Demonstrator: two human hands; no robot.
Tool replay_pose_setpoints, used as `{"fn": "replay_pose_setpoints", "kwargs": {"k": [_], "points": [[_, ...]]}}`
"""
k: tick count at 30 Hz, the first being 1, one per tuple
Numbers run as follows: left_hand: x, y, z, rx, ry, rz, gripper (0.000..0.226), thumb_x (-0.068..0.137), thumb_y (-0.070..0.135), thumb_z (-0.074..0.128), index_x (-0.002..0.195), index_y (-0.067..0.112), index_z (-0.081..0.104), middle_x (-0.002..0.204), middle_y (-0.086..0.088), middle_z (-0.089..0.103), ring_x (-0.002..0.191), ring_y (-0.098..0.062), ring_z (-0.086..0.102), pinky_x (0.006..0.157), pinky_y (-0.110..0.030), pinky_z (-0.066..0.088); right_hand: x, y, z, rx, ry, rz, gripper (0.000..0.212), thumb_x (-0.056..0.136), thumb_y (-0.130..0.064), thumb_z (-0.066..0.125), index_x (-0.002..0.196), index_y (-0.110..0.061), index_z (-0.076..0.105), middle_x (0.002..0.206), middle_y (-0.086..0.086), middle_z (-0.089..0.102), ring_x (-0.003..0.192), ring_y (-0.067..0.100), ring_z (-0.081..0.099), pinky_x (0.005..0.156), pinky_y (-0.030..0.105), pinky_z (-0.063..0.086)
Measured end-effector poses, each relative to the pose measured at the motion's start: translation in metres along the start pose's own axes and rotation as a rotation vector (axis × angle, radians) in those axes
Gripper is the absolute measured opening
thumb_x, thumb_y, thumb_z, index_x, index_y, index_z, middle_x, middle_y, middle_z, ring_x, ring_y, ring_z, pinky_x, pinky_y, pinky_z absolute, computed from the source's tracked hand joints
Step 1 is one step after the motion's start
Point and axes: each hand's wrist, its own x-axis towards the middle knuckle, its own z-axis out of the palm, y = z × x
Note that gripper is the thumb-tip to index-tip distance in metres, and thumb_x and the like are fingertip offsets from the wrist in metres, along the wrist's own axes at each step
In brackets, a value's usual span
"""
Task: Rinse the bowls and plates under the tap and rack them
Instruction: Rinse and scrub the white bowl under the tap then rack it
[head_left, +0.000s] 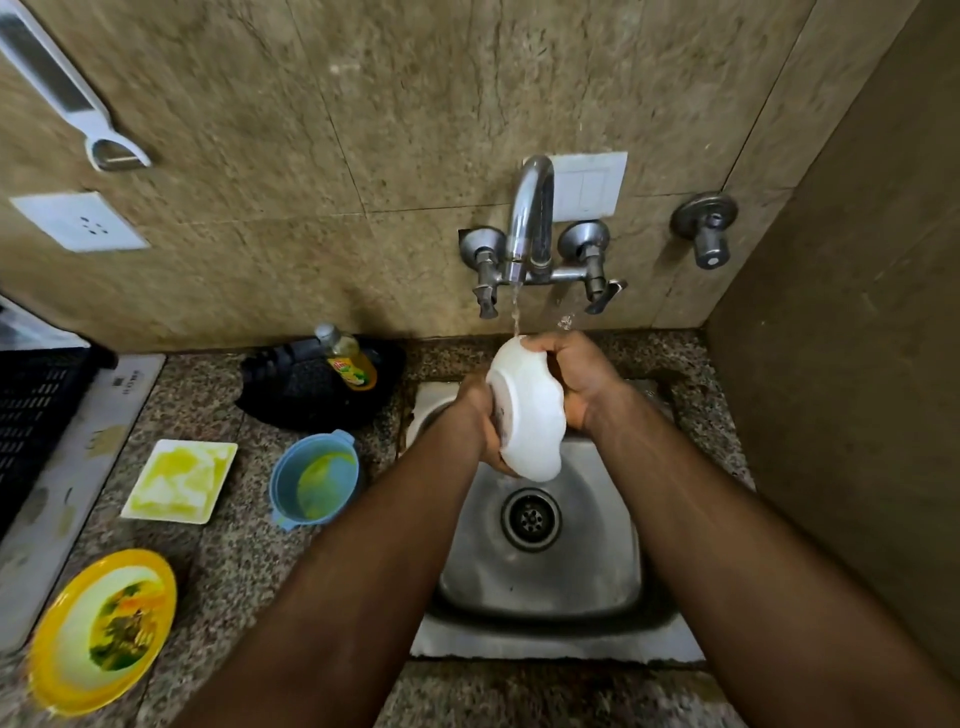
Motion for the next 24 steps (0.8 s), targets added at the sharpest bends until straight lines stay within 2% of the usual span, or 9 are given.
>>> {"fn": "replay_pose_setpoints", "kwargs": {"k": [2, 5, 8, 11, 14, 15, 19, 22, 24], "points": [[0.018, -0.002, 0.004, 0.033, -0.046, -0.125, 0.076, 0.066, 0.083, 0.056, 0.113, 0.027, 0.078, 0.115, -0.014, 0.076, 0.109, -0.044, 0.066, 0.099, -0.071, 0.038, -0.002, -0.004, -0.011, -0.043, 0.018, -0.018, 0.038, 0.083, -0.011, 0.062, 0.117, 0.005, 0.067, 0.104, 0.025, 0.069, 0.097, 0.043, 0.066, 0.099, 0.058, 0.052], [0.007, 0.001, 0.009, 0.012, -0.222, -0.158, 0.083, 0.066, 0.085, 0.057, 0.124, 0.027, 0.073, 0.122, -0.016, 0.073, 0.115, -0.046, 0.063, 0.099, -0.076, 0.036, -0.006, -0.005, -0.015, -0.210, 0.079, -0.164, 0.040, 0.074, 0.003, 0.067, 0.113, 0.005, 0.070, 0.108, 0.030, 0.072, 0.101, 0.047, 0.069, 0.093, 0.063, 0.055], [-0.016, 0.007, 0.009, 0.027, -0.307, -0.041, 0.091, 0.079, 0.090, 0.034, 0.126, 0.021, 0.070, 0.122, -0.023, 0.072, 0.118, -0.050, 0.062, 0.094, -0.076, 0.041, -0.013, 0.013, 0.000, -0.447, 0.049, -0.374, 0.041, 0.078, 0.013, 0.063, 0.115, -0.005, 0.071, 0.104, 0.017, 0.076, 0.096, 0.029, 0.072, 0.089, 0.047, 0.060], [-0.016, 0.017, -0.002, -0.075, -0.335, 0.061, 0.085, 0.086, 0.083, 0.039, 0.127, 0.016, 0.071, 0.123, -0.021, 0.072, 0.115, -0.043, 0.066, 0.093, -0.061, 0.052, -0.018, 0.041, 0.003, -0.837, -0.041, -0.616, 0.061, 0.077, -0.008, 0.064, 0.137, -0.018, 0.062, 0.119, -0.001, 0.072, 0.110, 0.012, 0.067, 0.097, 0.034, 0.055], [-0.016, 0.016, -0.018, -0.144, -0.320, 0.169, 0.070, 0.095, 0.067, 0.048, 0.110, 0.006, 0.078, 0.112, -0.024, 0.075, 0.100, -0.040, 0.070, 0.090, -0.052, 0.054, -0.015, 0.064, -0.016, -1.170, -0.133, -0.723, 0.072, 0.081, -0.009, 0.061, 0.150, -0.025, 0.049, 0.137, 0.003, 0.065, 0.126, 0.020, 0.060, 0.109, 0.035, 0.048], [-0.014, 0.012, -0.023, -0.171, -0.321, 0.206, 0.065, 0.097, 0.061, 0.049, 0.107, 0.004, 0.078, 0.107, -0.025, 0.075, 0.098, -0.042, 0.069, 0.089, -0.053, 0.053, -0.018, 0.070, -0.022, -1.270, -0.173, -0.737, 0.074, 0.082, -0.004, 0.060, 0.151, -0.029, 0.047, 0.138, 0.003, 0.065, 0.125, 0.022, 0.060, 0.108, 0.038, 0.049], [0.002, -0.010, -0.037, -0.186, -0.238, 0.311, 0.052, 0.098, 0.046, 0.062, 0.130, 0.005, 0.063, 0.114, -0.023, 0.074, 0.102, -0.045, 0.072, 0.081, -0.060, 0.059, -0.022, 0.082, -0.045, -1.480, -0.177, -0.739, 0.079, 0.076, -0.005, 0.062, 0.149, -0.034, 0.050, 0.138, 0.002, 0.065, 0.122, 0.024, 0.062, 0.100, 0.038, 0.054], [0.001, -0.025, -0.038, -0.192, -0.244, 0.378, 0.042, 0.102, 0.047, 0.056, 0.118, 0.009, 0.065, 0.102, -0.014, 0.079, 0.089, -0.034, 0.077, 0.071, -0.048, 0.063, -0.019, 0.073, -0.053, -1.553, -0.132, -0.663, 0.066, 0.084, -0.032, 0.060, 0.149, -0.032, 0.050, 0.146, -0.001, 0.059, 0.131, 0.024, 0.056, 0.110, 0.036, 0.047], [0.000, -0.030, -0.037, -0.219, -0.253, 0.403, 0.052, 0.101, 0.050, 0.056, 0.128, 0.006, 0.062, 0.111, -0.015, 0.077, 0.098, -0.033, 0.076, 0.074, -0.047, 0.063, -0.008, 0.065, -0.054, -1.659, -0.115, -0.633, 0.066, 0.093, -0.048, 0.044, 0.155, -0.026, 0.042, 0.157, 0.001, 0.046, 0.143, 0.024, 0.045, 0.120, 0.037, 0.033]]}}
